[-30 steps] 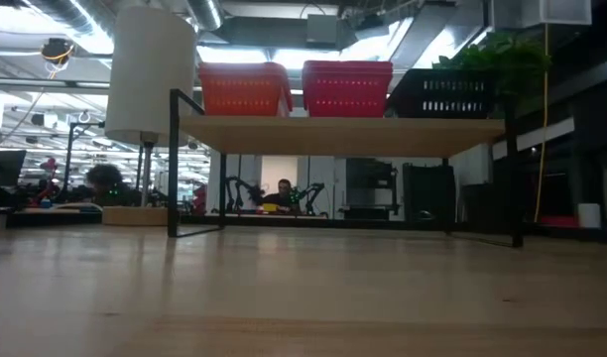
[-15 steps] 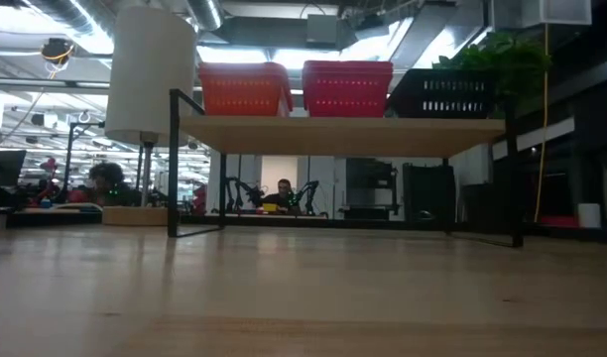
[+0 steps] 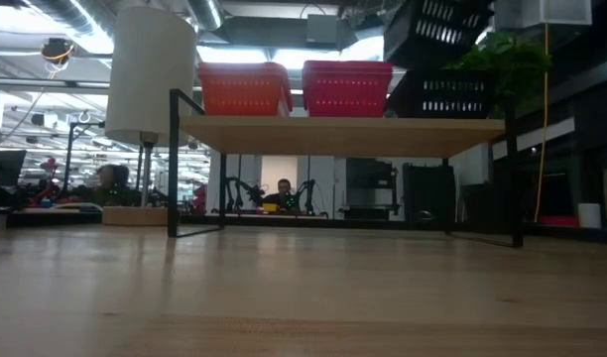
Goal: Stack baskets on shelf by color
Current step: Stack the black bin on the top of the other black bins on the shelf
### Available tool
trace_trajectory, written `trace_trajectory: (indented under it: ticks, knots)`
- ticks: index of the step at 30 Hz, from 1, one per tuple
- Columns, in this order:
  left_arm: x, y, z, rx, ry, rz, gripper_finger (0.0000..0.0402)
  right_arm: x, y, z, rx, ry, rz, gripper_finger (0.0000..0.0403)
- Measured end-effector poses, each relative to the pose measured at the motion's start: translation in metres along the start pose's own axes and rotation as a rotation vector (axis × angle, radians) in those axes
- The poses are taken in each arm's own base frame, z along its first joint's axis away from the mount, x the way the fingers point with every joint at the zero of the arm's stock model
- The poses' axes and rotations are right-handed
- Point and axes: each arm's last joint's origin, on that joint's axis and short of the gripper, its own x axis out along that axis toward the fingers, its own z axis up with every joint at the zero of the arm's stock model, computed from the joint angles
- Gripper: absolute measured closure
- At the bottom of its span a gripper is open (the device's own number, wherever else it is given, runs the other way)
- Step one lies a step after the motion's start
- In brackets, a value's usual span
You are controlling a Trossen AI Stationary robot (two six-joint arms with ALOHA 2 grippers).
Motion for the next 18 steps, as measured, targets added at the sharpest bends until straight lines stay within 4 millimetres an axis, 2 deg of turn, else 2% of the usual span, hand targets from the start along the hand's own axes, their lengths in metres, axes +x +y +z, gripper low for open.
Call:
trace_trajectory:
  ticks: [9,14,18]
  knots:
    - [0.001,0.002,0.001,-0.001,0.001,0.003,0.0336,0.027,-0.003,-0.007,0.057,0.065,0.149,0.0401]
    - [0.001,0.002,0.001,-0.009,0.001,0.003,0.0336,0.03,-0.003,-0.008,0.085,0.067,0.161,0.0401]
    - [0.002,0.002,0.001,-0.01,0.001,0.003,0.0336,0.03,-0.003,-0.008,0.133,0.071,0.156,0.0386]
